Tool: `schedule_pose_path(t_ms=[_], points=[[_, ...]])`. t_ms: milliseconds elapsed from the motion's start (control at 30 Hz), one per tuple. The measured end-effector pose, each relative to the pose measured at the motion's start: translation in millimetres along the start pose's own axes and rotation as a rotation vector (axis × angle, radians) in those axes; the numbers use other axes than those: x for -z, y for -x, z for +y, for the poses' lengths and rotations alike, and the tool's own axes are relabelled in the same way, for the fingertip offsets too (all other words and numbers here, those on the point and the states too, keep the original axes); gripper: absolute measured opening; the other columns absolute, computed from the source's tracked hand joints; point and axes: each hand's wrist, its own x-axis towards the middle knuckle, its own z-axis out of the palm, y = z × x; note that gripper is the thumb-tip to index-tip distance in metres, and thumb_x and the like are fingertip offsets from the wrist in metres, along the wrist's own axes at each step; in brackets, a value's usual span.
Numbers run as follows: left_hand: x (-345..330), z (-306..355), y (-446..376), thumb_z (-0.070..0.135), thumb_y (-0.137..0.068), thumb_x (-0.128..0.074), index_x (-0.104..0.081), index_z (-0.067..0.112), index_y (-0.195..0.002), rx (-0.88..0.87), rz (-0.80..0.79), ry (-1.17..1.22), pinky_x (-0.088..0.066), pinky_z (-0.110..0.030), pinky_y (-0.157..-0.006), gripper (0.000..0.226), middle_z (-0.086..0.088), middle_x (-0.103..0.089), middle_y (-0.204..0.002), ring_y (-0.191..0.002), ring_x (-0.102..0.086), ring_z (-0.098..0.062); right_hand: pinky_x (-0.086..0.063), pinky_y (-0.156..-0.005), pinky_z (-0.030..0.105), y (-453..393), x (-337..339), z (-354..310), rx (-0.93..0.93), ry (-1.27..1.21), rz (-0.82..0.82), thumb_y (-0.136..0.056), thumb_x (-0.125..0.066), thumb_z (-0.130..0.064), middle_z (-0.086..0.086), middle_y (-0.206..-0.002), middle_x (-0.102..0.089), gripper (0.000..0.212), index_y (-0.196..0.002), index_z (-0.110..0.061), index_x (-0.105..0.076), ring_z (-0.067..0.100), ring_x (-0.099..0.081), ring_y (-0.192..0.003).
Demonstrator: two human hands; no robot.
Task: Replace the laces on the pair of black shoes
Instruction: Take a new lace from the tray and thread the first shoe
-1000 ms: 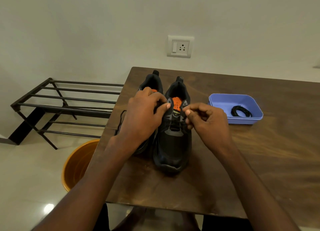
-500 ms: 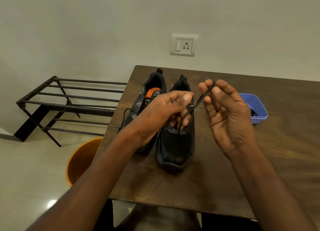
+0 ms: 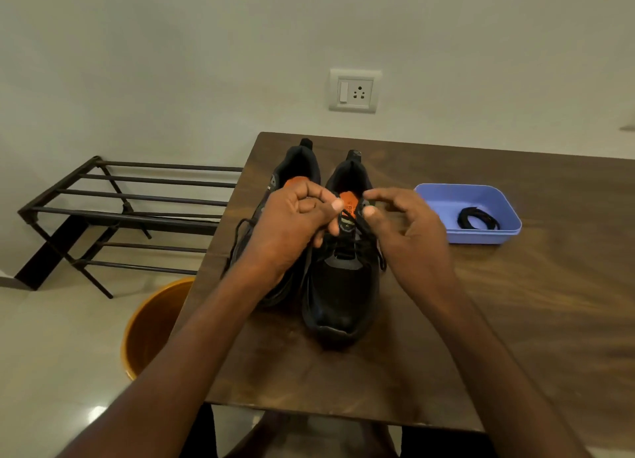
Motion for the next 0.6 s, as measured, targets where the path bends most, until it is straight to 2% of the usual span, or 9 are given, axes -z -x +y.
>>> schedule_pose_path(t_ms=[33, 100, 200, 300, 433, 533, 600], points=[[-1.8, -0.6, 0.0, 0.015, -0.1, -0.066, -0.064, -0.004, -0.106, -0.014, 0.004, -0.001, -0.04, -0.013, -0.047, 0.021, -0.012, -0.071, -0.074, -0.05, -0.052, -0.013, -0.054, -0.092, 0.023, 2.2, -4.5, -2.8, -0.011, -0.113, -0.076, -0.096, -0.071, -0.021, -0.009, -0.111, -0.073, 0.017, -0.113, -0.023, -0.075, 0.006, -0.067, -0.106], [-3.2, -1.7, -0.4, 0.016, -0.099, -0.067, -0.066, -0.003, -0.103, -0.031, 0.024, -0.003, -0.041, -0.012, -0.047, 0.019, -0.014, -0.073, -0.076, -0.05, -0.054, -0.014, -0.057, -0.085, 0.02, 4.9, -9.5, -4.8, -0.046, -0.159, -0.13, -0.095, -0.072, -0.018, -0.012, -0.097, -0.077, 0.014, -0.107, -0.022, -0.078, 0.001, -0.071, -0.094], [-1.3, -4.6, -3.3, 0.013, -0.101, -0.064, -0.067, 0.005, -0.1, -0.059, 0.078, -0.07, -0.044, -0.017, -0.049, 0.008, -0.01, -0.074, -0.077, -0.056, -0.061, -0.015, -0.059, -0.074, 0.022, 4.7, -8.5, 0.5, -0.139, -0.103, -0.001, -0.095, -0.073, -0.019, -0.014, -0.085, -0.074, 0.008, -0.097, -0.026, -0.077, 0.001, -0.07, -0.082], [0.2, -7.9, -5.5, 0.007, -0.103, -0.059, -0.068, 0.01, -0.1, -0.082, 0.097, -0.146, -0.051, -0.022, -0.054, 0.009, -0.007, -0.076, -0.08, -0.066, -0.068, -0.015, -0.058, -0.074, 0.018, 1.5, -6.9, 6.5, -0.176, -0.05, 0.045, -0.095, -0.073, -0.018, -0.016, -0.086, -0.072, 0.014, -0.099, -0.031, -0.074, -0.002, -0.067, -0.084], [-2.9, -8.6, -2.5, 0.005, -0.101, -0.061, -0.068, 0.008, -0.105, -0.162, 0.065, -0.269, -0.051, -0.014, -0.061, 0.009, -0.001, -0.075, -0.08, -0.069, -0.069, -0.006, -0.055, -0.076, 0.013, 2.3, -15.7, 5.9, -0.055, -0.046, -0.032, -0.095, -0.074, -0.019, -0.012, -0.097, -0.074, 0.022, -0.116, -0.023, -0.075, 0.0, -0.067, -0.089], [-4.0, -7.5, -1.1, 0.007, -0.098, -0.066, -0.068, 0.011, -0.104, -0.219, 0.031, -0.335, -0.057, -0.018, -0.073, 0.008, 0.005, -0.075, -0.084, -0.08, -0.073, -0.004, -0.057, -0.083, 0.017, 2.7, -22.9, 7.5, -0.027, 0.008, 0.007, -0.094, -0.074, -0.02, -0.009, -0.101, -0.077, 0.018, -0.111, -0.02, -0.08, 0.0, -0.069, -0.093], [-4.8, -8.3, -1.1, 0.008, -0.097, -0.067, -0.068, 0.014, -0.104, -0.256, 0.046, -0.395, -0.059, -0.02, -0.077, 0.009, 0.006, -0.074, -0.089, -0.085, -0.072, -0.004, -0.056, -0.078, 0.014, 2.7, -24.6, 8.3, -0.044, 0.008, 0.05, -0.094, -0.073, -0.018, -0.01, -0.096, -0.076, 0.014, -0.107, -0.019, -0.08, -0.001, -0.069, -0.088]])
